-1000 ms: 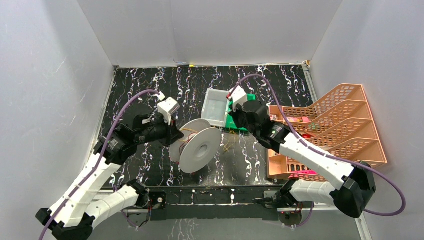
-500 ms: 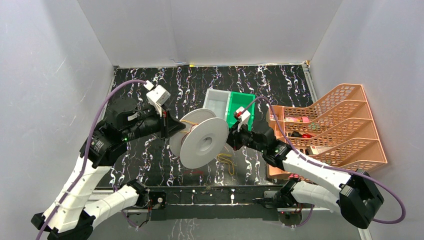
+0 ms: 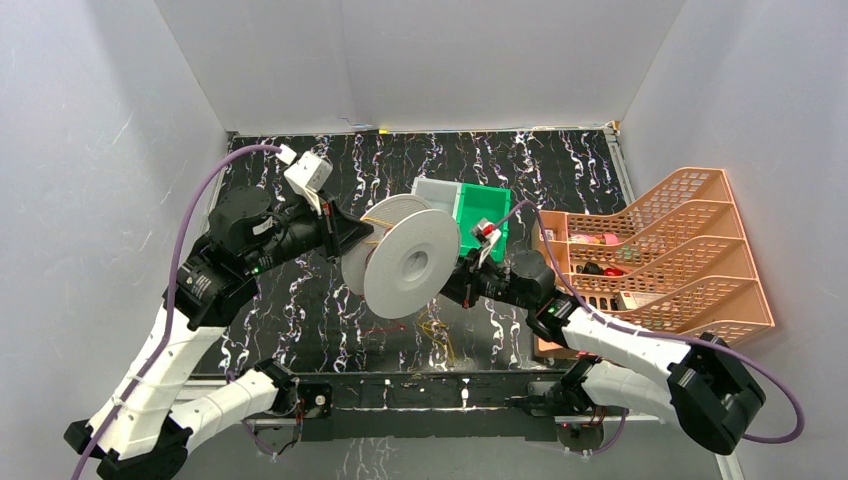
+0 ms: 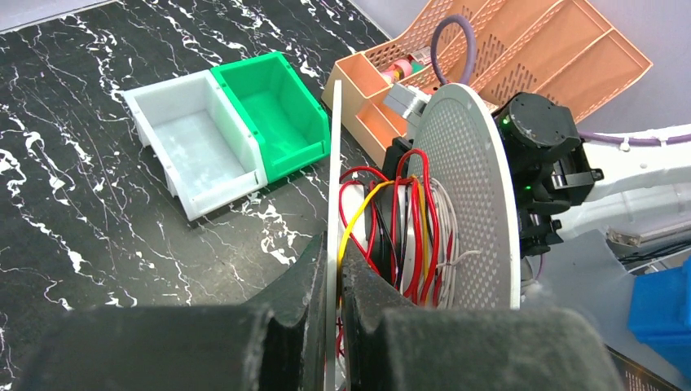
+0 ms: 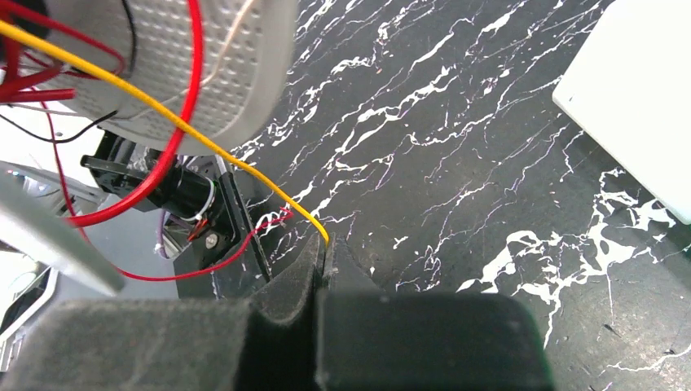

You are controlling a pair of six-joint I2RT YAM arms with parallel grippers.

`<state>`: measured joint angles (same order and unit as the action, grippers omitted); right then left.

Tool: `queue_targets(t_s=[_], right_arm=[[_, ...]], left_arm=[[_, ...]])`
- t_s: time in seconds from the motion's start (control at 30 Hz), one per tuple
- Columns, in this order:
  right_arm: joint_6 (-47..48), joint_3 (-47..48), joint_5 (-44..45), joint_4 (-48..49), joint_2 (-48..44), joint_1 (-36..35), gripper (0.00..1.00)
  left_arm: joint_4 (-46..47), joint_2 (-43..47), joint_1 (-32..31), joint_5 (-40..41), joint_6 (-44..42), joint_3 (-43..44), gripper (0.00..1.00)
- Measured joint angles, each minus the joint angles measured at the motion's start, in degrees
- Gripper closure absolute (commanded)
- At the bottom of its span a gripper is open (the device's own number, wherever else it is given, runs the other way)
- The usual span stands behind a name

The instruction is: Wrap the cables

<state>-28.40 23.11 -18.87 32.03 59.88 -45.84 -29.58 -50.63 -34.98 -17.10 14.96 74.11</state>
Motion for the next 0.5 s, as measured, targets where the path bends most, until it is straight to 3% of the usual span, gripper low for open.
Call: queue_targets(t_s=[0.13, 0.27, 0.5], right_arm=[[-0.87, 0.0, 0.33, -0.26, -1.77, 0.04, 0.82], [-0.52, 0.04, 1.01, -1.44, -4.15, 0.04, 0.77], [2.01, 2.03, 4.2, -8.76, -8.72, 0.04, 0.59]], left_arm=[[0.76, -0.7, 0.0, 0.52, 0.2, 0.0, 1.0], [0.85, -1.09, 0.0, 0.61, 0.22, 0.0, 1.0], [0.85, -1.31, 0.0, 1.42, -0.15, 0.02, 1.0]])
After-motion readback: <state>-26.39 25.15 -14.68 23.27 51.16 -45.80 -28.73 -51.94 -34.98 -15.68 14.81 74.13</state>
